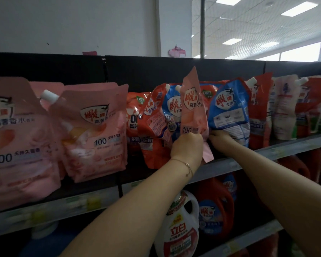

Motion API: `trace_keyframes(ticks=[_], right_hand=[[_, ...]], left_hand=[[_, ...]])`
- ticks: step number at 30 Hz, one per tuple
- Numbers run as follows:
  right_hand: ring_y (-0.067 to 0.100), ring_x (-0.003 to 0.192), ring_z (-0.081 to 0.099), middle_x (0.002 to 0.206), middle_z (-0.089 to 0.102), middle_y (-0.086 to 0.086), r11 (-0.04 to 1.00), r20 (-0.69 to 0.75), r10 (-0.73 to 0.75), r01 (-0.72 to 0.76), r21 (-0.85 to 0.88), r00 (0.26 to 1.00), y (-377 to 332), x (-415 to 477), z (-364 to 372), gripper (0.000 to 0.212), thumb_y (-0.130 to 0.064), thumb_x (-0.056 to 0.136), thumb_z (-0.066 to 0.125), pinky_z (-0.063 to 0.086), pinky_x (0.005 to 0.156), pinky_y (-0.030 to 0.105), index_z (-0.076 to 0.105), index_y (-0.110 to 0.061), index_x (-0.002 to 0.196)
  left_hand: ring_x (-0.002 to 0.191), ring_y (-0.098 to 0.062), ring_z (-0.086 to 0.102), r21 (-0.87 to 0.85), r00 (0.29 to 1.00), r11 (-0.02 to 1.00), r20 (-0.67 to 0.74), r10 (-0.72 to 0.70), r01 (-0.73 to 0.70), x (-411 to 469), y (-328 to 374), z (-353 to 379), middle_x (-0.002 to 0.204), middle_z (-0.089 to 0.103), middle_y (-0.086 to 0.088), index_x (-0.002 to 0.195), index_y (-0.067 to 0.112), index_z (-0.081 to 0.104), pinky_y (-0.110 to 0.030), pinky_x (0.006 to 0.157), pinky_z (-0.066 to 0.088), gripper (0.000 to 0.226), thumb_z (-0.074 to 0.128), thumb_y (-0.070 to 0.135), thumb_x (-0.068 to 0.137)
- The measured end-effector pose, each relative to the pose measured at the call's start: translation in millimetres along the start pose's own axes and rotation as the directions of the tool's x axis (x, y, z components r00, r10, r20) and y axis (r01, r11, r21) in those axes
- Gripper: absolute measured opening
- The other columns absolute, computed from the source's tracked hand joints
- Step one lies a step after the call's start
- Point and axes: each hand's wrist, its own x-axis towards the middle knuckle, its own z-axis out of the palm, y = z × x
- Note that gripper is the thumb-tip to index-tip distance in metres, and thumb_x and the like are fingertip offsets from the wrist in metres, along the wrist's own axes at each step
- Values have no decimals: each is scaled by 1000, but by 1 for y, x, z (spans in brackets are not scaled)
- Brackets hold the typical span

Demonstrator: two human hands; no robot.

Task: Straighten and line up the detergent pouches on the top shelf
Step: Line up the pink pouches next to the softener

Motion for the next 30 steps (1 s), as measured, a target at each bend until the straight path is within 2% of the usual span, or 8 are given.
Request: trace_keyframes(ticks=[3,8,11,13,17,22,25,30], right_hand=[[37,106,56,108,63,24,995,-85,-59,65,76,995,-4,-19,1,28,-10,97,40,42,90,38,65,1,97],[10,54,51,51,54,-8,876,-219,-248,315,366,944,-18,-58,3,47,-29,99,48,38,58,29,55,-17,54],[6,47,45,48,50,-5,864,-222,-413,457,211,883,-34,-80,2,55,-55,88,53,37,50,22,51,-11,55],[12,49,43,52,49,2,889,-246,-443,457,-1,862,-41,-85,4,62,-64,79,57,35,48,29,50,-6,59],[25,64,56,64,56,6,918,-306,-396,380,-114,865,-56,-90,14,43,-34,99,45,40,56,32,50,-8,65],[18,62,48,67,50,3,919,-403,-381,389,-66,832,-66,-99,7,36,-24,102,39,35,54,25,47,-8,71],[10,54,45,62,49,-1,889,-429,-438,451,-78,789,-76,-107,-4,38,-25,102,41,31,49,18,50,-8,69],[17,55,60,61,58,-1,831,-369,-474,545,112,800,-96,-129,-25,37,-26,101,45,50,50,28,59,-9,71]], left_hand=[[105,-35,61,16,1000,1000,17,-15,15,-4,2,2,115,62,-19,112,-2,60,-40,79,51,31,38,-9,92],[105,-34,62,7,997,997,25,-80,80,-9,1,2,115,62,-16,113,3,59,-41,80,50,27,37,2,96],[102,-31,63,-105,983,980,95,-159,169,-9,-1,4,112,62,-10,115,10,56,-39,77,51,23,43,19,99],[101,-29,63,-177,979,966,118,-169,188,-11,-1,6,109,63,-8,116,13,54,-35,74,49,29,52,31,94],[97,-33,63,-331,975,920,138,-172,209,-20,-9,5,108,66,-13,110,9,61,-33,73,47,30,42,28,98],[101,-21,58,-676,939,680,341,-54,285,-44,-35,4,119,60,-3,122,13,51,-31,81,45,58,48,60,89],[115,-12,54,-810,951,515,306,-35,280,-53,-57,13,122,59,9,128,14,50,-20,88,44,60,57,57,86],[72,1,65,-909,926,178,372,-65,377,-54,-68,1,106,67,0,113,-1,60,-6,59,48,40,57,33,93]])
